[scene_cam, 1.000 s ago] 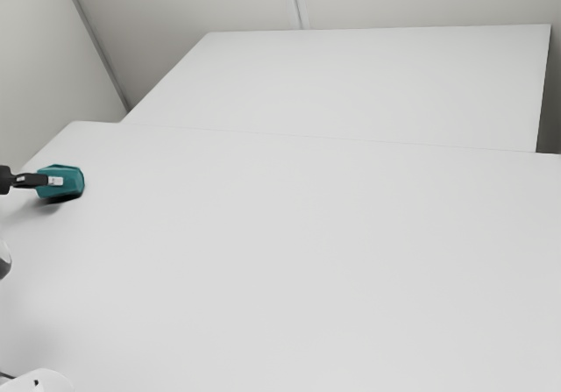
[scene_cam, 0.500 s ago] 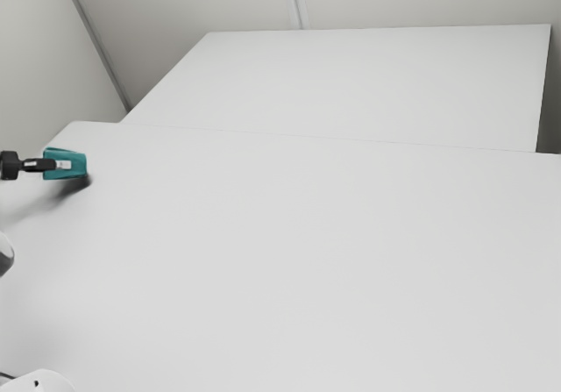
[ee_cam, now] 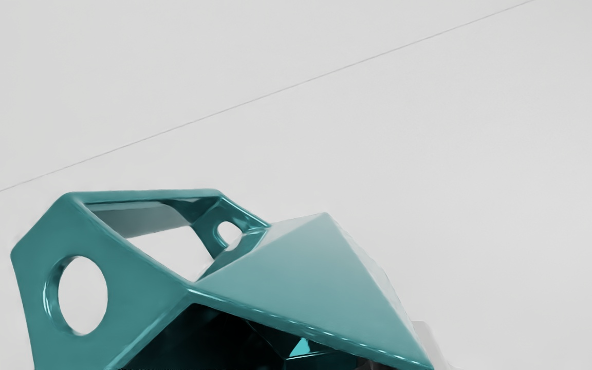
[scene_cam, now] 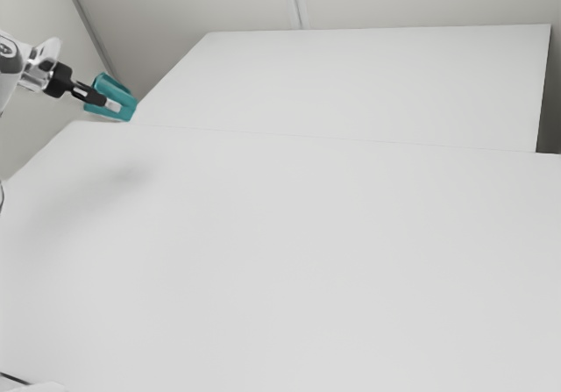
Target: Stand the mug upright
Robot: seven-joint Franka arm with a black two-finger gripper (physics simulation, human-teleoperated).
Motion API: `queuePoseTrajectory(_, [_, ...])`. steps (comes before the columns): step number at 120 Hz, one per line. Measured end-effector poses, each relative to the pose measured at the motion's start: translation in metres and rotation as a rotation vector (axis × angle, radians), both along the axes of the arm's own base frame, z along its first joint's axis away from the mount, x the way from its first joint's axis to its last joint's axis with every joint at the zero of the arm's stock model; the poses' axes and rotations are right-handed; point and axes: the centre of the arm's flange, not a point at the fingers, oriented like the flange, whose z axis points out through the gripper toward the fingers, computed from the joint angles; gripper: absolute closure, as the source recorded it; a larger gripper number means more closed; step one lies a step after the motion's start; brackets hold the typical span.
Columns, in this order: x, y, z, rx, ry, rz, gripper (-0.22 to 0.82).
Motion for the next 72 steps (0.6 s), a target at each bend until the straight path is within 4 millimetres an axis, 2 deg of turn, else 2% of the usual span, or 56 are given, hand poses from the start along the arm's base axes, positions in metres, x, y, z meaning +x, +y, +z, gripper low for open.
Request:
queuePoseTrajectory(7, [-0.016,-0.043,0.009,0.107,0.085,-0.035,0.78])
queuePoseTrajectory(12, [-0.025,-0.07,0.007,0.18,0.143,-0.06,0.78])
queuePoseTrajectory(32, [-0.065,-0.151,-0.036,0.383,0.293,-0.085,0.78])
queuePoseTrajectory(56, [-0.09,-0.21,-0.065,0.522,0.28,-0.055,0.78])
queuePoseTrajectory(72, [-0.093,-0.24,-0.083,0.542,0.242,-0.03,0.78])
